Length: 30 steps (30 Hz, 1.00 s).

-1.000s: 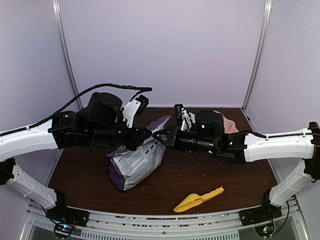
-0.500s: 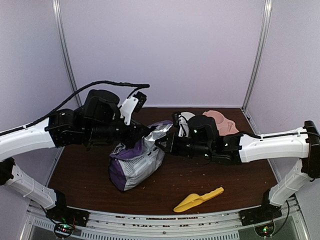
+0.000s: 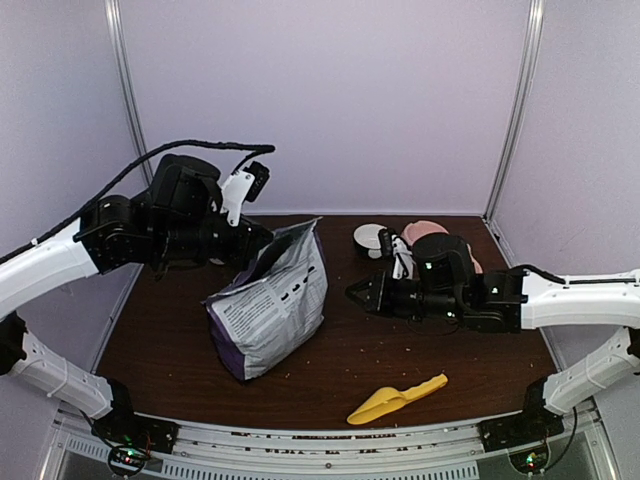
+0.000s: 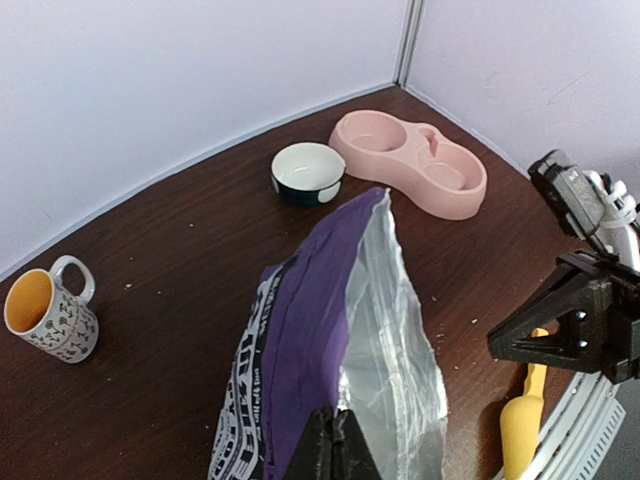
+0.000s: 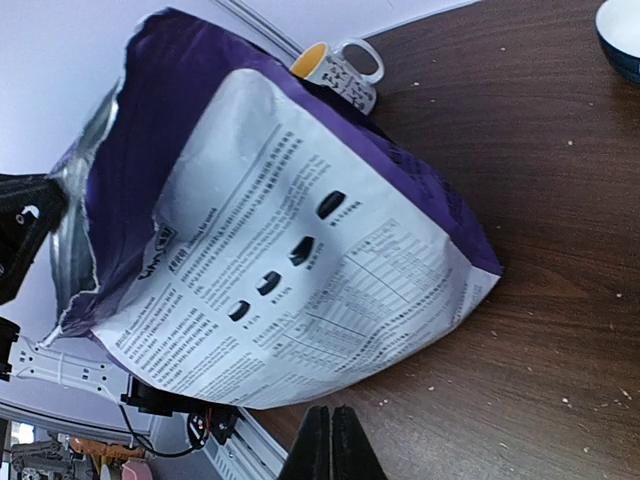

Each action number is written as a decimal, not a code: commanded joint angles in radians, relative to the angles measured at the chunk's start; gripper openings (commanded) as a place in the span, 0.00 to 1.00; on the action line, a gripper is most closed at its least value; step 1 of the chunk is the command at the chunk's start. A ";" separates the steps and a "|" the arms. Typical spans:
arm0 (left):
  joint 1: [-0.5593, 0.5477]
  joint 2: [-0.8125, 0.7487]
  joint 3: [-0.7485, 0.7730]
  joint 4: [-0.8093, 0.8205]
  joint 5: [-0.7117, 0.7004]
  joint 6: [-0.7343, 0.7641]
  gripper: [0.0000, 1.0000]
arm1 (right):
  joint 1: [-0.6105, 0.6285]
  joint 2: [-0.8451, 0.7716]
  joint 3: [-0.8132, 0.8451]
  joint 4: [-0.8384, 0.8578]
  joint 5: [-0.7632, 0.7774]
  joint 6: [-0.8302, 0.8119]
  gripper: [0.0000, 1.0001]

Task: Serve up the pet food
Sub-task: Open the seal of the pet food bag.

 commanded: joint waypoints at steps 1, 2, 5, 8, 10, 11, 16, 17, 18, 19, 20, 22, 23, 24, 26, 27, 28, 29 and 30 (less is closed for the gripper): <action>0.034 -0.038 0.055 -0.039 -0.019 0.047 0.00 | -0.008 -0.069 -0.040 -0.120 0.036 -0.001 0.00; 0.041 -0.040 0.060 -0.042 -0.001 0.052 0.00 | -0.008 -0.088 -0.048 -0.124 0.033 0.001 0.00; 0.048 -0.055 0.058 -0.024 0.076 0.065 0.00 | -0.008 -0.137 -0.058 -0.109 0.016 -0.001 0.00; 0.049 -0.063 0.060 -0.016 0.127 0.061 0.00 | -0.007 -0.149 -0.022 -0.088 -0.020 -0.017 0.13; 0.050 -0.065 0.059 -0.006 0.166 0.053 0.00 | -0.001 -0.140 0.005 -0.049 -0.046 -0.020 0.32; 0.052 -0.065 0.059 0.000 0.189 0.046 0.00 | 0.003 -0.131 0.018 -0.027 -0.054 -0.021 0.39; 0.054 -0.061 0.056 0.028 0.258 0.025 0.00 | 0.026 -0.058 0.118 0.041 -0.088 -0.032 0.57; 0.054 -0.060 0.056 0.030 0.259 0.024 0.00 | 0.032 -0.043 0.137 0.056 -0.095 -0.033 0.58; 0.054 -0.058 0.056 0.029 0.261 0.024 0.00 | 0.037 -0.026 0.152 0.073 -0.103 -0.033 0.59; 0.054 -0.058 0.056 0.029 0.261 0.025 0.00 | 0.042 -0.010 0.170 0.088 -0.111 -0.033 0.60; 0.054 -0.057 0.055 0.029 0.261 0.025 0.00 | 0.048 0.010 0.187 0.094 -0.117 -0.035 0.61; 0.054 -0.055 0.055 0.029 0.262 0.028 0.00 | 0.058 0.054 0.229 0.088 -0.124 -0.036 0.61; 0.054 -0.054 0.055 0.030 0.262 0.028 0.00 | 0.061 0.077 0.245 0.084 -0.126 -0.034 0.60; 0.054 -0.053 0.055 0.029 0.260 0.029 0.00 | 0.063 0.099 0.258 0.083 -0.125 -0.024 0.56; 0.054 -0.053 0.054 0.026 0.258 0.033 0.00 | 0.064 0.135 0.275 0.079 -0.118 -0.001 0.43; 0.054 -0.055 0.053 0.024 0.253 0.035 0.00 | 0.065 0.148 0.278 0.079 -0.111 0.012 0.41; 0.054 -0.056 0.053 0.022 0.249 0.037 0.00 | 0.068 0.160 0.281 0.078 -0.107 0.019 0.40; 0.055 -0.058 0.053 0.019 0.245 0.039 0.00 | 0.069 0.172 0.285 0.075 -0.099 0.023 0.40; 0.054 -0.059 0.052 0.017 0.241 0.041 0.00 | 0.073 0.181 0.294 0.064 -0.091 0.023 0.40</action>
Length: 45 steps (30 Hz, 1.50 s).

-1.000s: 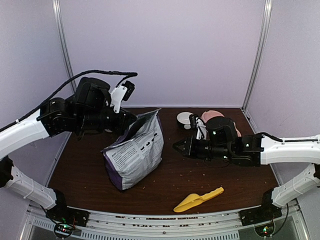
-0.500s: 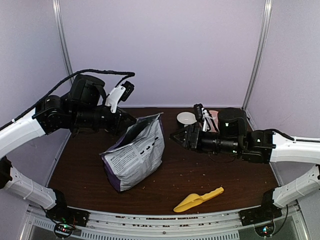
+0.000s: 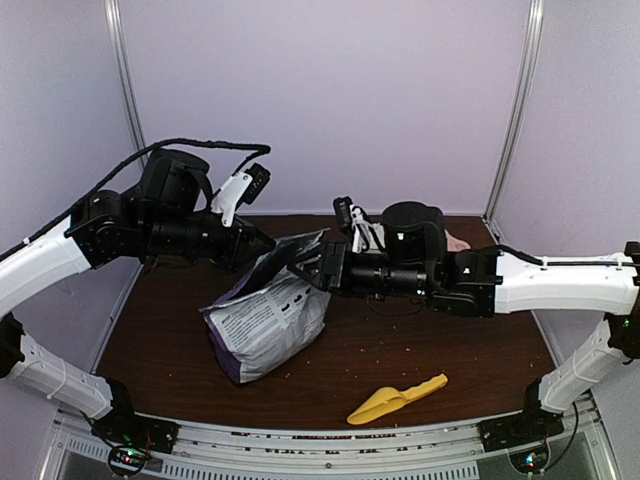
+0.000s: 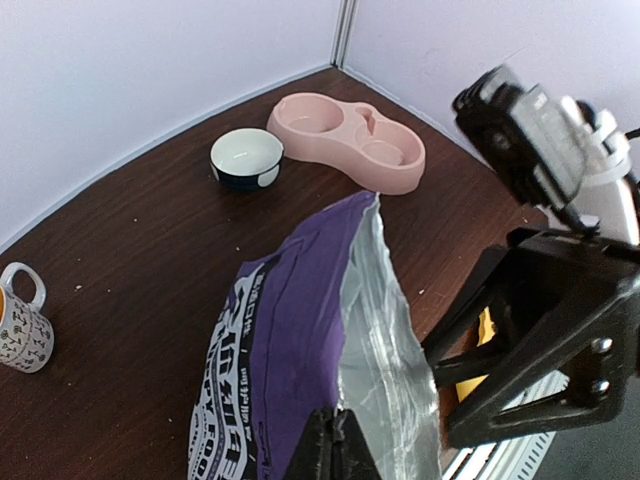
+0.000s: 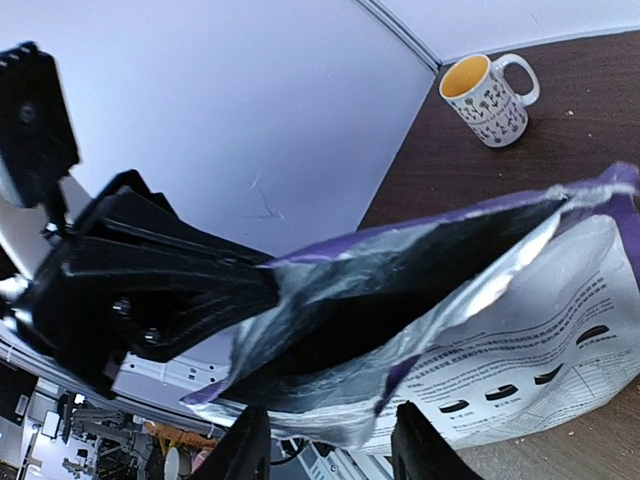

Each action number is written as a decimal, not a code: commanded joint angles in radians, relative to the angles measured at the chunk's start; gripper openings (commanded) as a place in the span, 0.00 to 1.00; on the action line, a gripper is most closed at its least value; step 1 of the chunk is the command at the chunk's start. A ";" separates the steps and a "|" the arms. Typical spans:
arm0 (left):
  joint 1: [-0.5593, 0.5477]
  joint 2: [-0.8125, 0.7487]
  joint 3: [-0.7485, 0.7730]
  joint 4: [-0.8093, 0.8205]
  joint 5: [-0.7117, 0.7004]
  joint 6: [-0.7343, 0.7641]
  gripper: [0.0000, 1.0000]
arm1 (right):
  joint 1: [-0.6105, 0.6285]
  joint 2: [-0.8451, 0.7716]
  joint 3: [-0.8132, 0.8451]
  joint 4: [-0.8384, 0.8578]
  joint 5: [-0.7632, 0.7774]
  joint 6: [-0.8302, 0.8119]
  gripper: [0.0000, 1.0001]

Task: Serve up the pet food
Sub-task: Open the seal of the pet food bag, then adjust the pet food bag at the center of the board.

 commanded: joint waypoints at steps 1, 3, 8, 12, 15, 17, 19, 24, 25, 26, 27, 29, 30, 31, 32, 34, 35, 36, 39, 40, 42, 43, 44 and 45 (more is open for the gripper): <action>0.002 -0.033 0.029 0.070 0.009 0.009 0.00 | 0.013 0.042 0.044 -0.027 0.023 0.023 0.40; 0.002 -0.036 0.028 0.068 0.005 0.012 0.00 | 0.018 0.054 0.059 -0.048 0.038 0.015 0.40; 0.002 -0.039 0.027 0.067 0.004 0.018 0.00 | 0.019 0.078 0.077 -0.060 0.064 0.006 0.33; 0.003 -0.037 0.031 0.052 -0.007 0.049 0.00 | 0.018 0.083 0.089 -0.056 0.076 0.003 0.00; 0.002 -0.036 0.051 0.003 -0.083 0.106 0.00 | 0.020 0.063 0.104 -0.118 0.126 -0.014 0.00; 0.002 -0.031 0.080 -0.038 -0.149 0.151 0.00 | 0.023 0.036 0.111 -0.179 0.173 -0.045 0.00; 0.002 -0.023 0.112 -0.073 -0.209 0.202 0.00 | 0.023 -0.001 0.103 -0.227 0.220 -0.072 0.00; 0.002 0.017 0.201 -0.153 -0.348 0.300 0.00 | 0.022 -0.094 0.053 -0.311 0.283 -0.105 0.00; 0.002 0.028 0.218 -0.168 -0.357 0.305 0.00 | 0.023 -0.108 0.038 -0.322 0.297 -0.106 0.00; 0.002 0.037 0.230 -0.178 -0.357 0.308 0.00 | 0.022 -0.123 0.023 -0.333 0.306 -0.105 0.00; 0.002 0.042 0.236 -0.179 -0.350 0.308 0.00 | 0.020 -0.135 0.010 -0.338 0.313 -0.101 0.00; 0.002 0.048 0.239 -0.174 -0.318 0.297 0.00 | 0.020 -0.152 -0.016 -0.320 0.305 -0.094 0.00; 0.003 0.051 0.239 -0.170 -0.301 0.289 0.00 | 0.019 -0.159 -0.028 -0.299 0.291 -0.093 0.00; 0.003 0.053 0.240 -0.170 -0.290 0.280 0.00 | 0.018 -0.162 -0.034 -0.282 0.276 -0.091 0.00; 0.003 0.055 0.241 -0.172 -0.285 0.272 0.00 | 0.019 -0.159 -0.033 -0.271 0.264 -0.090 0.00; 0.004 0.061 0.239 -0.179 -0.285 0.256 0.00 | 0.018 -0.147 -0.015 -0.268 0.254 -0.098 0.14; 0.004 0.064 0.239 -0.185 -0.286 0.249 0.03 | 0.018 -0.138 -0.006 -0.272 0.251 -0.102 0.22; 0.004 0.066 0.239 -0.191 -0.280 0.241 0.12 | 0.018 -0.130 0.003 -0.277 0.251 -0.105 0.27; 0.004 0.067 0.238 -0.214 -0.248 0.218 0.41 | 0.018 -0.116 0.010 -0.271 0.244 -0.108 0.37; 0.003 0.066 0.236 -0.222 -0.237 0.210 0.51 | 0.019 -0.114 0.009 -0.266 0.240 -0.107 0.41; 0.003 0.060 0.233 -0.242 -0.217 0.193 0.70 | 0.019 -0.113 0.012 -0.258 0.233 -0.109 0.45; 0.003 0.057 0.230 -0.252 -0.208 0.188 0.73 | 0.019 -0.114 0.012 -0.253 0.231 -0.110 0.46; 0.002 0.053 0.226 -0.264 -0.202 0.182 0.76 | 0.019 -0.113 0.011 -0.248 0.228 -0.111 0.47; 0.002 0.049 0.222 -0.274 -0.196 0.174 0.78 | 0.019 -0.112 0.012 -0.245 0.228 -0.114 0.48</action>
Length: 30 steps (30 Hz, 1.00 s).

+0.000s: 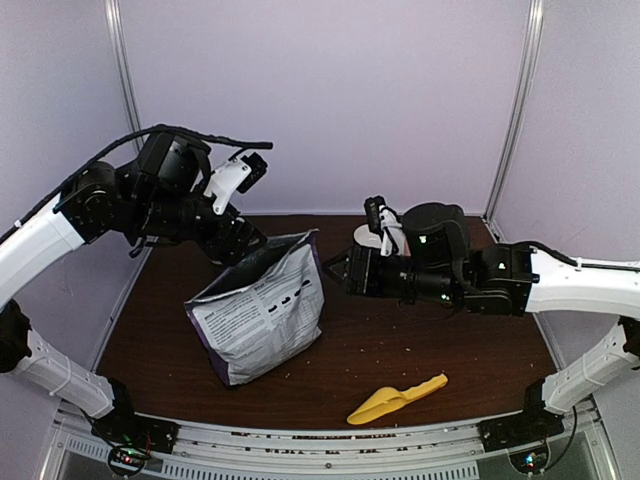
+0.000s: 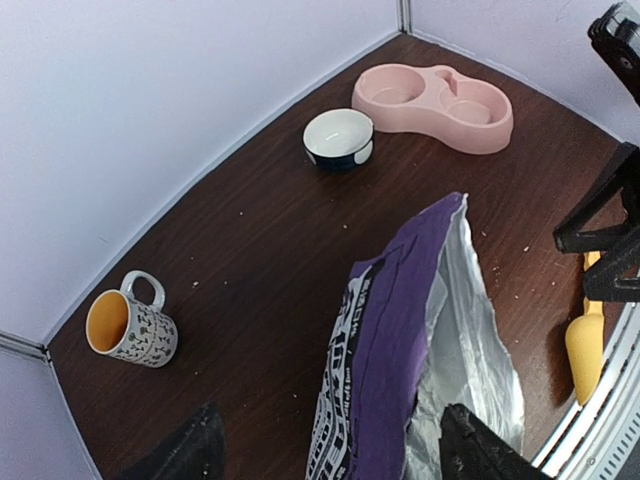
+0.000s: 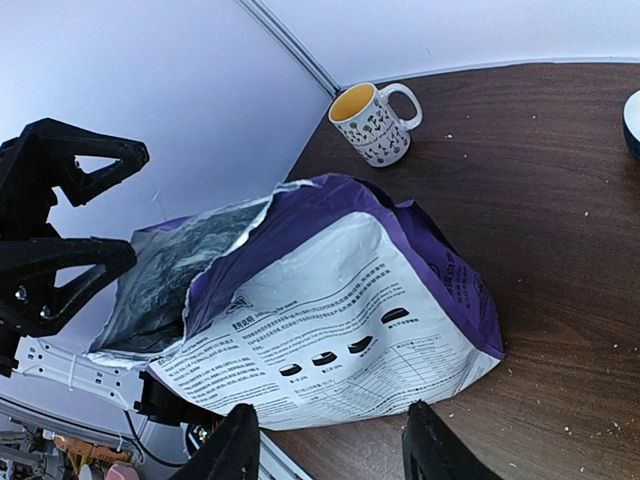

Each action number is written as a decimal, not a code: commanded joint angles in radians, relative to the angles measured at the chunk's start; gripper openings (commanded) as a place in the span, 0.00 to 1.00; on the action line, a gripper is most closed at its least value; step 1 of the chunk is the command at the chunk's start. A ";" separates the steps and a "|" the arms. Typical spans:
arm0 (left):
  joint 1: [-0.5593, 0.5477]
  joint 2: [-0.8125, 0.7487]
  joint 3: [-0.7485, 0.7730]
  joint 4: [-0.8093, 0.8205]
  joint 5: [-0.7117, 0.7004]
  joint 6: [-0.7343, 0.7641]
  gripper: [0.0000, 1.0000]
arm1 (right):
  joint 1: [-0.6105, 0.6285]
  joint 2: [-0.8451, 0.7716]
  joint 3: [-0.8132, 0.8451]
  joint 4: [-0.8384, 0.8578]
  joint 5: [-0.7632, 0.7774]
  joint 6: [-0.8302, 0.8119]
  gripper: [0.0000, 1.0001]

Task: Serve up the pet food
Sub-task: Adjust the pet food bag at the center of the board.

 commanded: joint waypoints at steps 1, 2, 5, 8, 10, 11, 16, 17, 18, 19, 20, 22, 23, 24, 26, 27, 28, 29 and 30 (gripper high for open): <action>0.003 -0.026 0.007 -0.025 0.050 -0.045 0.80 | -0.003 0.004 0.026 0.035 -0.012 -0.022 0.49; 0.003 -0.028 0.003 -0.034 0.054 -0.050 0.80 | -0.003 0.006 0.027 0.036 -0.012 -0.023 0.49; 0.002 -0.030 -0.008 -0.069 0.026 -0.066 0.80 | -0.003 0.011 0.031 0.037 -0.018 -0.030 0.49; 0.002 -0.026 -0.012 -0.103 0.003 -0.076 0.76 | -0.003 0.015 0.030 0.049 -0.032 -0.030 0.50; 0.002 -0.027 -0.020 -0.115 0.018 -0.079 0.76 | -0.003 0.013 0.030 0.054 -0.038 -0.031 0.51; 0.002 -0.028 -0.028 -0.120 0.022 -0.084 0.76 | -0.003 0.011 0.031 0.052 -0.037 -0.030 0.52; 0.002 -0.032 -0.057 -0.169 0.039 -0.106 0.67 | 0.000 -0.002 0.028 0.037 -0.035 -0.035 0.59; 0.002 -0.033 -0.066 -0.172 0.049 -0.110 0.62 | 0.000 -0.004 0.028 0.033 -0.032 -0.036 0.60; 0.002 -0.037 -0.073 -0.171 0.062 -0.115 0.57 | 0.001 -0.005 0.026 0.027 -0.028 -0.035 0.61; 0.002 -0.040 -0.081 -0.171 0.075 -0.120 0.52 | 0.001 -0.006 0.023 0.025 -0.025 -0.036 0.63; 0.002 -0.043 -0.086 -0.170 0.083 -0.126 0.46 | 0.002 -0.006 0.020 0.023 -0.024 -0.037 0.66; 0.002 -0.049 -0.100 -0.170 0.082 -0.144 0.36 | 0.001 -0.005 0.017 0.022 -0.028 -0.036 0.68; 0.002 -0.052 -0.110 -0.167 0.076 -0.153 0.30 | 0.001 -0.004 0.014 0.023 -0.032 -0.037 0.69; 0.002 -0.055 -0.116 -0.164 0.072 -0.162 0.25 | 0.001 -0.002 0.010 0.024 -0.035 -0.037 0.69; 0.003 -0.063 -0.132 -0.151 0.069 -0.176 0.17 | 0.002 0.001 -0.003 0.027 -0.041 -0.036 0.70; 0.003 -0.067 -0.138 -0.144 0.062 -0.182 0.13 | 0.002 0.002 -0.014 0.031 -0.042 -0.034 0.70; 0.003 -0.071 -0.143 -0.135 0.053 -0.188 0.10 | 0.002 0.003 -0.025 0.036 -0.042 -0.031 0.70; 0.003 -0.076 -0.147 -0.128 0.041 -0.193 0.07 | 0.002 0.003 -0.037 0.040 -0.045 -0.027 0.70; 0.005 -0.081 -0.149 -0.121 0.028 -0.199 0.04 | 0.001 0.004 -0.050 0.043 -0.051 -0.025 0.70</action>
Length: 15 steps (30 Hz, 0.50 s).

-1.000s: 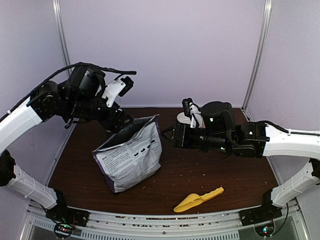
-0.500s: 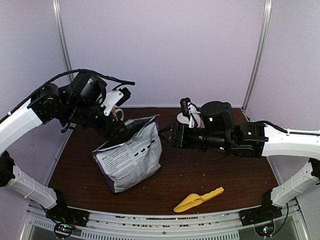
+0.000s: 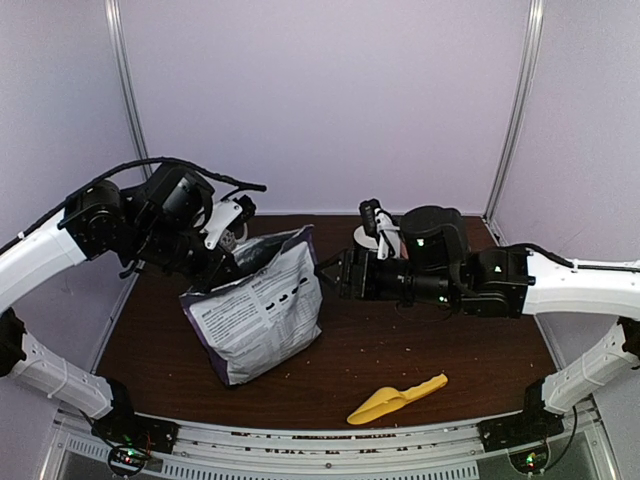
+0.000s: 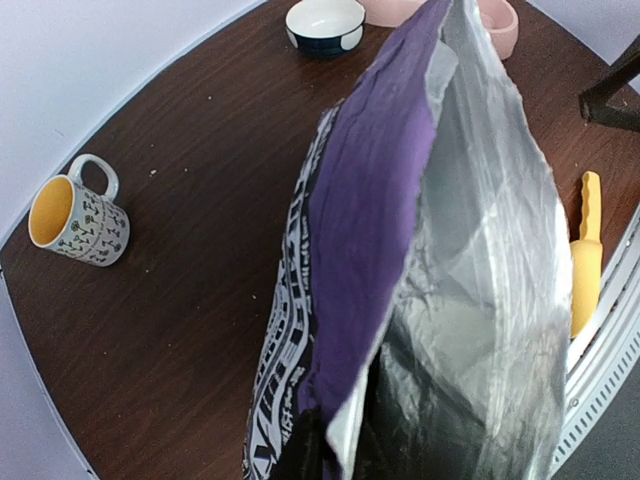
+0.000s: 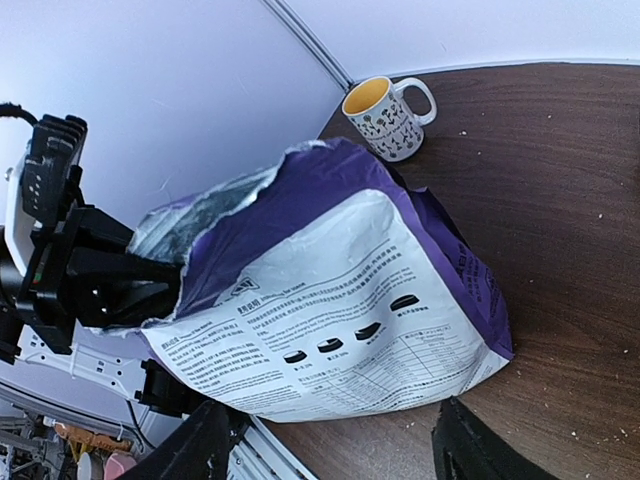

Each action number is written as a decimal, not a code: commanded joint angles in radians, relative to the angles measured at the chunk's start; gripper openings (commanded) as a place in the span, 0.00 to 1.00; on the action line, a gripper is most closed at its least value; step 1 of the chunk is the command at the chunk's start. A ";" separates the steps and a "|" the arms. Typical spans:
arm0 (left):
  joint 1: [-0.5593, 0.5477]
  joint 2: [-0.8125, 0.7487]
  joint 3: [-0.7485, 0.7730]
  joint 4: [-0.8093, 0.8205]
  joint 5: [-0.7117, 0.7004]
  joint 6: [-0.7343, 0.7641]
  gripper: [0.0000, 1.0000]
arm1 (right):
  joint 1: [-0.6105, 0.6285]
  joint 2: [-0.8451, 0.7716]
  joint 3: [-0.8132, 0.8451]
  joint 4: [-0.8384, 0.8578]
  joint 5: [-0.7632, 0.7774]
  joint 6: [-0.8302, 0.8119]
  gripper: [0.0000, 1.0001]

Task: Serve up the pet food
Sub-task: Adjust the pet food bag at the center of the board.

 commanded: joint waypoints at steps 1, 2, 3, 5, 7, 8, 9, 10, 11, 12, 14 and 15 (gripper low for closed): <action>0.011 -0.041 -0.022 0.040 -0.037 -0.042 0.02 | 0.001 -0.006 -0.058 0.012 -0.025 0.004 0.69; 0.023 -0.051 -0.027 0.054 -0.022 -0.046 0.00 | 0.002 -0.009 -0.071 0.017 -0.032 0.009 0.69; 0.040 -0.064 -0.033 0.074 -0.004 -0.052 0.00 | 0.002 -0.014 -0.085 0.024 -0.036 0.014 0.69; 0.087 -0.089 -0.046 0.112 0.031 -0.060 0.00 | 0.002 -0.030 -0.112 0.033 -0.035 0.024 0.69; 0.128 -0.114 -0.049 0.136 0.053 -0.064 0.00 | 0.001 -0.046 -0.133 0.033 -0.025 0.028 0.70; 0.148 -0.128 -0.046 0.142 0.059 -0.066 0.00 | 0.001 -0.055 -0.143 0.031 -0.010 0.031 0.70; 0.169 -0.138 -0.043 0.146 0.067 -0.067 0.00 | 0.002 -0.062 -0.151 0.026 0.005 0.036 0.72; 0.191 -0.151 -0.040 0.149 0.079 -0.068 0.00 | 0.001 -0.067 -0.156 0.018 0.019 0.042 0.74; 0.213 -0.161 -0.036 0.150 0.090 -0.067 0.00 | 0.001 -0.072 -0.159 0.012 0.029 0.045 0.77; 0.226 -0.168 -0.029 0.148 0.093 -0.064 0.00 | -0.001 -0.076 -0.164 0.008 0.038 0.050 0.82; 0.250 -0.178 -0.013 0.136 0.091 -0.057 0.00 | -0.003 -0.080 -0.170 0.000 0.051 0.067 0.92; 0.259 -0.183 -0.005 0.127 0.082 -0.056 0.00 | -0.004 -0.082 -0.175 0.000 0.050 0.075 0.94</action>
